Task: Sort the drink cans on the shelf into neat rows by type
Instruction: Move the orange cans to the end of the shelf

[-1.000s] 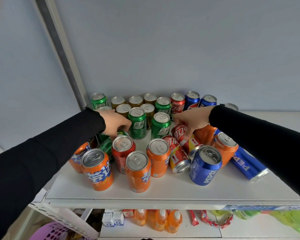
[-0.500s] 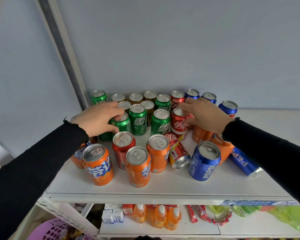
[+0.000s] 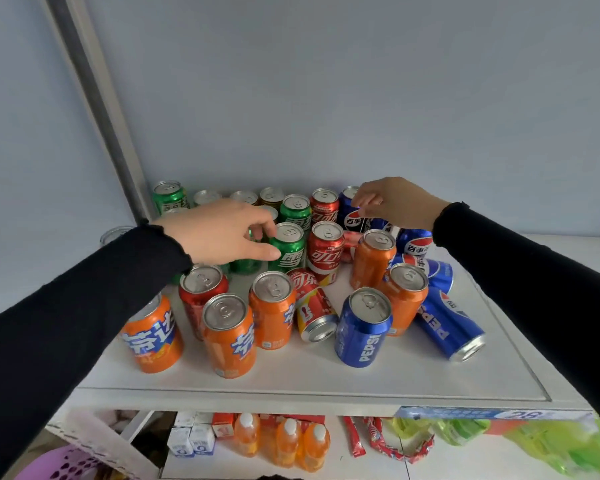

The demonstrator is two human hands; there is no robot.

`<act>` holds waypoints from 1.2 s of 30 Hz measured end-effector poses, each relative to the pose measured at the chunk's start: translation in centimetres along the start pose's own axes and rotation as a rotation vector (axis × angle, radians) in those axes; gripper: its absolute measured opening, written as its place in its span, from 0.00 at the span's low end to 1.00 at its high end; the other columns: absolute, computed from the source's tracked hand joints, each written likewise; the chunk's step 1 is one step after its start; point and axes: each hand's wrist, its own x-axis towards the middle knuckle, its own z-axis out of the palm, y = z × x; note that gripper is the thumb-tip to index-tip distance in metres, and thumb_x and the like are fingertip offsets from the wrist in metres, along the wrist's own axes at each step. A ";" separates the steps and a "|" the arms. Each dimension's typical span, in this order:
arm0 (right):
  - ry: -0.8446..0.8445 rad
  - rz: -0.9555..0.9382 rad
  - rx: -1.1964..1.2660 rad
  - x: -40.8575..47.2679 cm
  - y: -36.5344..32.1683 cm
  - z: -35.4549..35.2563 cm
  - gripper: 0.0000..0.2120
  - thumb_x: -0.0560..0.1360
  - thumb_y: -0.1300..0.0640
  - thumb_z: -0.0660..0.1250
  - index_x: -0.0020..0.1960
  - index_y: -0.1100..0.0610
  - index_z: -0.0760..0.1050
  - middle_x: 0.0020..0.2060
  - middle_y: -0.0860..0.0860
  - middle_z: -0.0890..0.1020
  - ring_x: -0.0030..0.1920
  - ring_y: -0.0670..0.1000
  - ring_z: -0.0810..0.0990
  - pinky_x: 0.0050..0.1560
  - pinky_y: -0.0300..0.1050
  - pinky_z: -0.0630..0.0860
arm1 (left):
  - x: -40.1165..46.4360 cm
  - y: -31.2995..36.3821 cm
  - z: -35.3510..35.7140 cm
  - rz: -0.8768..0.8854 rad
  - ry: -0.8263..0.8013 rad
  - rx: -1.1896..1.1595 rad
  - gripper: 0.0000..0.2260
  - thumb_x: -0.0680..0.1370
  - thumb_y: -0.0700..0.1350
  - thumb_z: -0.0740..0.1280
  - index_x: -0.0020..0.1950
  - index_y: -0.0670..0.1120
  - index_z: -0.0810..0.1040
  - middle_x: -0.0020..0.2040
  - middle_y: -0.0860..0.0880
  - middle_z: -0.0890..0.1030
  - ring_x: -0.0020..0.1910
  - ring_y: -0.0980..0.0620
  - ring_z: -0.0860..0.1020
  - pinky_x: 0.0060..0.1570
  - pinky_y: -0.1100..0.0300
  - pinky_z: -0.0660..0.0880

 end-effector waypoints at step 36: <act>-0.649 -0.496 -0.334 8.1 4.7 2.3 0.27 0.77 0.64 0.67 0.71 0.47 0.65 0.46 0.48 0.76 0.41 0.50 0.80 0.36 0.41 0.78 | 6.9 10.9 6.4 -0.585 -0.421 0.067 0.37 0.70 0.55 0.76 0.76 0.58 0.64 0.69 0.52 0.74 0.65 0.47 0.75 0.66 0.49 0.72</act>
